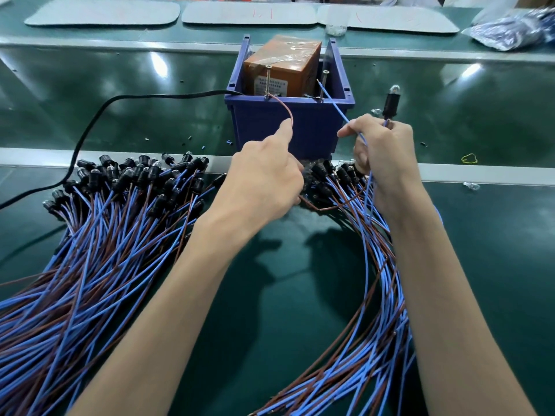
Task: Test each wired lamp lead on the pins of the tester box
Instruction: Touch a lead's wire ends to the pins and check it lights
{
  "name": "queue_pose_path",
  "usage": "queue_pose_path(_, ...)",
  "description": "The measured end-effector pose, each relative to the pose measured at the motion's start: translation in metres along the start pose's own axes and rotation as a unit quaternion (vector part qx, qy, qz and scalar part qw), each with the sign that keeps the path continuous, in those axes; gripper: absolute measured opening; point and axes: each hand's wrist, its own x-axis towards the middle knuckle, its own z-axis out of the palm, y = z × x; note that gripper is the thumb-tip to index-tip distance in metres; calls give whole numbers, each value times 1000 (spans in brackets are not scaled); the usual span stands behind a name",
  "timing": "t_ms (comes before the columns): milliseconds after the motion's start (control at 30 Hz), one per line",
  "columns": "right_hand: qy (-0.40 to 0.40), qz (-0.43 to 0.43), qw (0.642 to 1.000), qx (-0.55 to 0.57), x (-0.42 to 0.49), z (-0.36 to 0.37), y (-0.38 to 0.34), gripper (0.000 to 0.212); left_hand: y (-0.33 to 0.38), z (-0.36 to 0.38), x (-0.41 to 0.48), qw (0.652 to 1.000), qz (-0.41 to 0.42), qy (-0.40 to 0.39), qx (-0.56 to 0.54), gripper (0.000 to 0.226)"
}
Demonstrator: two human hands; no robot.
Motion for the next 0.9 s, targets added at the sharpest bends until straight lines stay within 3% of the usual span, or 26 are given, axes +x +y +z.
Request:
queue_pose_path(67, 6, 2, 1000, 0, 0, 0, 0, 35, 1, -1, -1, 1000, -2, -3, -5, 78)
queue_pose_path(700, 98, 6, 995, 31, 1, -1, -4, 47, -1, 1, 1, 1000, 8, -4, -7, 67)
queue_pose_path(900, 90, 4, 995, 39, -1, -1, -7, 55, -1, 1, 2, 1000, 5, -7, 4, 67)
